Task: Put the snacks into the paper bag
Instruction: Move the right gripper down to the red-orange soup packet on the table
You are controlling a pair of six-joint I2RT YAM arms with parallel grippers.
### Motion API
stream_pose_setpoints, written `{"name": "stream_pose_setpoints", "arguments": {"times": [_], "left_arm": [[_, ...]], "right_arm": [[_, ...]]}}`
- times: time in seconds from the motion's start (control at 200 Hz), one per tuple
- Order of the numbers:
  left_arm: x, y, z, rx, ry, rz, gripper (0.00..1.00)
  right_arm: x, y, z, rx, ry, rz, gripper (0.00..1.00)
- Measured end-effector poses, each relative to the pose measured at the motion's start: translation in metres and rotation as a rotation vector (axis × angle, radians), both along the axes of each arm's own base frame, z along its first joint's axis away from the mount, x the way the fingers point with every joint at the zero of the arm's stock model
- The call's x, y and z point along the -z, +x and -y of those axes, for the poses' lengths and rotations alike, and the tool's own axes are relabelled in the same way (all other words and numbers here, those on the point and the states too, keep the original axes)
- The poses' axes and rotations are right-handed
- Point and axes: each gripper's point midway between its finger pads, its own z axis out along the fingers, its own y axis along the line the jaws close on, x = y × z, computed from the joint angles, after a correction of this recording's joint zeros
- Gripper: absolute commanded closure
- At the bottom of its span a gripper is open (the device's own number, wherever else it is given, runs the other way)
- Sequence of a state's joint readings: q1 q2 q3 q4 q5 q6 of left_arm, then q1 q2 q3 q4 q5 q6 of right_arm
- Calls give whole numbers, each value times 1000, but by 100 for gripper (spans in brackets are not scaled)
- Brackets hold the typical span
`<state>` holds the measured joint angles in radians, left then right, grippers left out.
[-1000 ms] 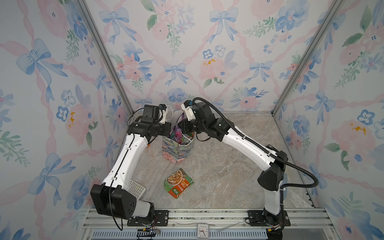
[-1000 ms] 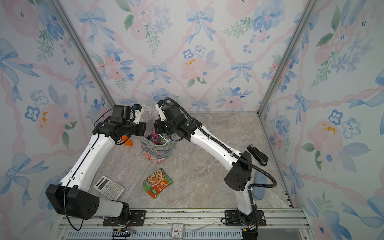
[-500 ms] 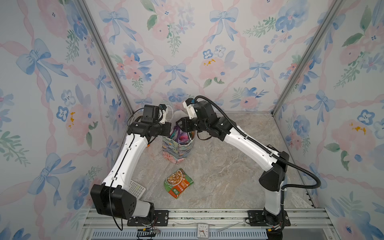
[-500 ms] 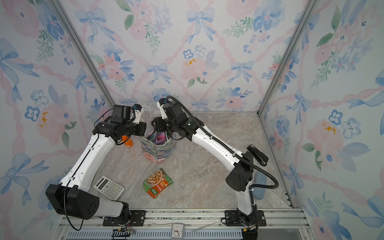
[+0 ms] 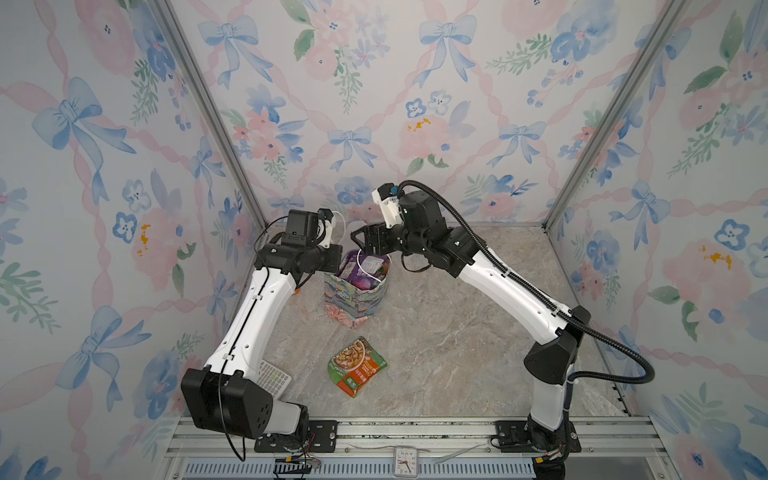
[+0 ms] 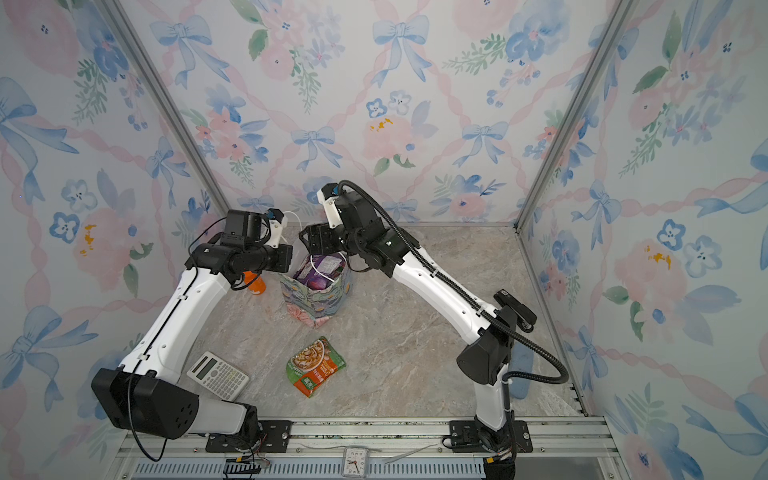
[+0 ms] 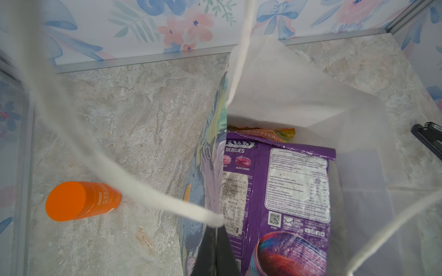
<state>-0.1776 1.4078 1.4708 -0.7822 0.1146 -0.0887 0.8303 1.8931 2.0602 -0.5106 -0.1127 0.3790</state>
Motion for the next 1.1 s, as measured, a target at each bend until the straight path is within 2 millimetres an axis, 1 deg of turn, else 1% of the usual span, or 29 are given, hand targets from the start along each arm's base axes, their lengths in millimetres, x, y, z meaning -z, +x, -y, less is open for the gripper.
{"name": "stream_pose_setpoints", "arguments": {"times": [0.105,0.26,0.345,0.39,0.515,0.605,0.71,0.825,0.895,0.95,1.1], "left_arm": [[0,0,-1,-2,2,0,100],[0,0,-2,-7,10,2,100],[0,1,-3,-10,14,3,100],[1,1,-3,-12,16,3,100],[1,1,-4,-15,19,3,100],[1,1,-5,-17,20,4,100],[1,1,-5,-20,22,4,100],[3,1,-6,-23,25,2,100],[3,2,-7,-27,30,3,100],[3,2,-8,-31,34,5,100],[4,3,-13,-46,39,5,100]], "right_arm": [[32,-16,22,0,-68,-49,18],[78,-55,57,-19,-141,-131,20],[102,-73,67,-31,-170,-175,23],[119,-82,69,-39,-190,-205,24],[169,-115,61,-99,-261,-300,28],[201,-141,46,-167,-308,-363,34],[233,-158,28,-226,-347,-423,38],[268,-168,18,-259,-414,-475,38],[282,-169,13,-272,-444,-496,38],[289,-167,9,-277,-461,-501,39],[294,-160,1,-285,-484,-491,40]]}}
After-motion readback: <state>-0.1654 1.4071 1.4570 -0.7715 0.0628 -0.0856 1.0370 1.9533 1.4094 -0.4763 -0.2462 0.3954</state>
